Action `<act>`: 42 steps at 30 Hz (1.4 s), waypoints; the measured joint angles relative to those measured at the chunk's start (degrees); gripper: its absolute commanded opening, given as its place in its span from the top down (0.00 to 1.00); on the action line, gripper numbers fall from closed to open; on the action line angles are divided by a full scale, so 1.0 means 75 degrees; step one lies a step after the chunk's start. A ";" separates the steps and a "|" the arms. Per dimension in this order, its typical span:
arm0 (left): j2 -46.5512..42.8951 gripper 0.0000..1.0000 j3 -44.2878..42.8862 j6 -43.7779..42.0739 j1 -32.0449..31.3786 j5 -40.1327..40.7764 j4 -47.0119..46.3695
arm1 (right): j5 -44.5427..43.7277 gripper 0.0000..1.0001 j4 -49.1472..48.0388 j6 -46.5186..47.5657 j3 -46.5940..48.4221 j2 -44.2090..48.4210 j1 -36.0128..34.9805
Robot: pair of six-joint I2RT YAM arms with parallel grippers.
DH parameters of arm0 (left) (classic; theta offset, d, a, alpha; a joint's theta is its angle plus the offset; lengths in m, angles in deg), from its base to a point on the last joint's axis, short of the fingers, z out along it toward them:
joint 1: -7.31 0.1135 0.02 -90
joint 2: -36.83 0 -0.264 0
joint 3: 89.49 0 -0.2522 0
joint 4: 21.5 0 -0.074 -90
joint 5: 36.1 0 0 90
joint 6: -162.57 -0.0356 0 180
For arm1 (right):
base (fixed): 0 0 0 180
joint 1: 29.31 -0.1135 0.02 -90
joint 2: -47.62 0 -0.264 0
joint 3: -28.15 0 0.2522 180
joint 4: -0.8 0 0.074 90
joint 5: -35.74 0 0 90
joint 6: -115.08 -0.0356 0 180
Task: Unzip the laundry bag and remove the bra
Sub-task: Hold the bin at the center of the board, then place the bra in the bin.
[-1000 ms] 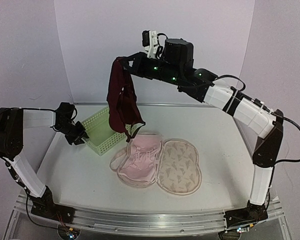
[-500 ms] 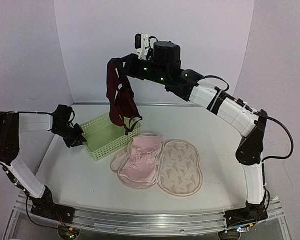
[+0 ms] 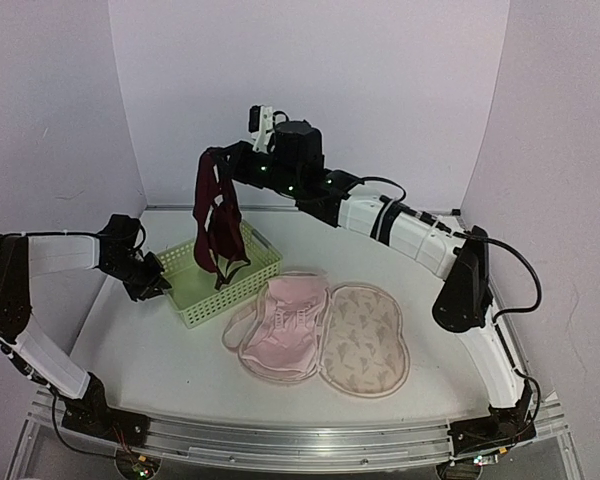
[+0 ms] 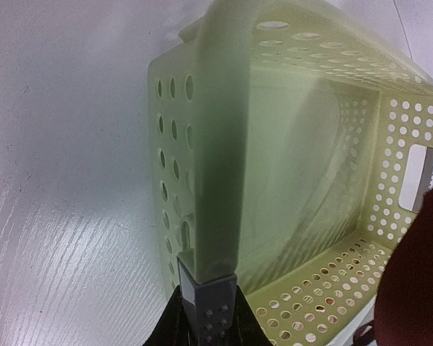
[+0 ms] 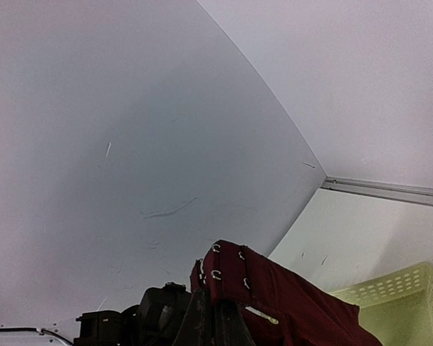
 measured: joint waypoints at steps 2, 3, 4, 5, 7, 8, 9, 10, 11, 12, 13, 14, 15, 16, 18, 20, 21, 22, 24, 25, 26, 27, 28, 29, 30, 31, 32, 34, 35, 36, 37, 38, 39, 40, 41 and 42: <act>-0.0038 0.96 0.0000 -0.0003 0.0000 -0.0003 -0.0006 | -0.0020 1.00 -0.0189 -0.0122 0.0006 -0.0195 0.0000; -0.0058 0.96 0.0003 -0.0003 0.0000 -0.0003 -0.0006 | -0.0020 1.00 -0.0315 -0.0192 0.0015 -0.0312 0.0000; -0.0076 0.96 0.0015 -0.0003 0.0000 -0.0003 -0.0009 | -0.0017 1.00 -0.0425 -0.0280 0.0038 -0.0434 0.0000; -0.0087 0.96 0.0026 -0.0003 0.0000 -0.0003 -0.0006 | -0.0015 1.00 -0.0554 -0.0376 0.0082 -0.0574 0.0000; -0.0087 0.97 0.0038 -0.0003 0.0000 -0.0006 -0.0003 | 0.0009 1.00 -0.0822 -0.0600 0.0210 -0.0889 0.0000; -0.0087 0.97 0.0038 -0.0003 0.0000 -0.0006 -0.0006 | 0.0015 1.00 -0.0898 -0.0685 0.0230 -0.1000 0.0000; -0.0087 0.97 0.0041 -0.0003 0.0000 -0.0006 -0.0006 | 0.0023 1.00 -0.0976 -0.0787 0.0242 -0.1116 0.0000; -0.0087 0.97 0.0041 -0.0003 0.0000 -0.0006 -0.0009 | 0.0023 1.00 -0.1029 -0.0883 0.0245 -0.1224 0.0000; -0.0087 0.97 0.0041 0.0000 0.0000 -0.0006 -0.0006 | 0.0023 1.00 -0.1090 -0.0953 0.0245 -0.1326 0.0000; -0.0087 0.97 0.0041 0.0000 0.0000 -0.0009 -0.0009 | 0.0023 1.00 -0.1125 -0.1026 0.0239 -0.1413 0.0000; -0.0087 0.98 0.0041 -0.0003 0.0000 -0.0009 -0.0012 | 0.0023 1.00 -0.1157 -0.1084 0.0187 -0.1469 0.0000; -0.0087 0.98 0.0041 -0.0003 0.0000 -0.0015 -0.0012 | 0.0023 1.00 -0.1166 -0.1125 0.0114 -0.1483 0.0000; -0.0087 0.98 0.0041 -0.0003 0.0000 -0.0023 -0.0006 | 0.0035 1.00 -0.1221 -0.1169 -0.0020 -0.1483 0.0000; -0.0087 0.98 0.0041 -0.0003 0.0000 -0.0023 -0.0009 | 0.0055 1.00 -0.1291 -0.1212 -0.0146 -0.1483 0.0000; -0.0087 0.98 0.0041 -0.0003 0.0000 -0.0029 -0.0012 | 0.0137 1.00 -0.1396 -0.1332 -0.0396 -0.1483 0.0000; -0.0087 0.99 0.0041 -0.0003 0.0000 -0.0041 -0.0009 | 0.0251 1.00 -0.1483 -0.1451 -0.0597 -0.1524 -0.0003; -0.0087 0.99 0.0041 -0.0003 0.0000 -0.0050 -0.0012 | 0.0300 1.00 -0.1585 -0.1524 -0.0749 -0.1542 -0.0003; -0.0087 0.99 0.0041 -0.0003 0.0000 -0.0055 -0.0012 | 0.0341 1.00 -0.1652 -0.1591 -0.0915 -0.1547 -0.0006; -0.0087 0.99 0.0041 -0.0003 0.0000 -0.0061 -0.0012 | 0.0420 1.00 -0.1734 -0.1722 -0.1192 -0.1614 -0.0015; -0.0087 0.99 0.0041 -0.0006 0.0000 -0.0064 -0.0012 | 0.0443 1.00 -0.1784 -0.1778 -0.1294 -0.1682 -0.0023; -0.0087 0.99 0.0041 -0.0006 0.0000 -0.0067 -0.0012 | 0.0463 1.00 -0.1807 -0.1842 -0.1387 -0.1757 -0.0035; -0.0087 1.00 0.0041 -0.0006 0.0000 -0.0067 -0.0012 | 0.0475 1.00 -0.1824 -0.1900 -0.1463 -0.1842 -0.0052; -0.0087 1.00 0.0041 -0.0006 0.0000 -0.0070 -0.0012 | 0.0481 1.00 -0.1827 -0.1935 -0.1518 -0.1918 -0.0067; -0.0087 1.00 0.0041 -0.0006 0.0000 -0.0073 -0.0012 | 0.0478 1.00 -0.1827 -0.1993 -0.1591 -0.2025 -0.0096; -0.0087 1.00 0.0041 -0.0006 0.0000 -0.0073 -0.0012 | 0.0478 1.00 -0.1821 -0.2037 -0.1635 -0.2092 -0.0119; -0.0087 1.00 0.0041 -0.0006 0.0000 -0.0073 -0.0012 | 0.0469 1.00 -0.1816 -0.2098 -0.1684 -0.2165 -0.0152; -0.0087 1.00 0.0041 -0.0006 0.0000 -0.0076 -0.0012 | 0.0466 1.00 -0.1781 -0.2148 -0.1719 -0.2226 -0.0187; -0.0087 1.00 0.0041 -0.0012 0.0000 -0.0067 -0.0012 | 0.0420 0.86 -0.1743 -0.2253 -0.1719 -0.2305 -0.0242; -0.0087 1.00 0.0041 -0.0017 0.0003 -0.0070 -0.0015 | 0.0388 0.83 -0.1714 -0.2302 -0.1716 -0.2328 -0.0262; -0.0087 1.00 0.0041 -0.0017 0.0003 -0.0070 -0.0015 | 0.0341 0.76 -0.1696 -0.2334 -0.1702 -0.2337 -0.0277; -0.0087 1.00 0.0041 -0.0017 0.0000 -0.0070 -0.0015 | 0.0291 0.70 -0.1696 -0.2410 -0.1684 -0.2349 -0.0286; -0.0087 1.00 0.0041 -0.0017 0.0000 -0.0070 -0.0015 | 0.0236 0.66 -0.1682 -0.2448 -0.1635 -0.2381 -0.0306; -0.0087 1.00 0.0041 -0.0017 0.0000 -0.0070 -0.0015 | 0.0204 0.62 -0.1655 -0.2465 -0.1582 -0.2407 -0.0318; -0.0087 1.00 0.0041 -0.0017 0.0003 -0.0070 -0.0020 | 0.0184 0.59 -0.1638 -0.2486 -0.1556 -0.2419 -0.0326; -0.0087 1.00 0.0041 -0.0023 0.0003 -0.0070 -0.0017 | 0.0178 0.55 -0.1635 -0.2506 -0.1553 -0.2419 -0.0326; -0.0087 1.00 0.0044 -0.0023 0.0000 -0.0073 -0.0017 | 0.0172 0.54 -0.1658 -0.2521 -0.1553 -0.2419 -0.0326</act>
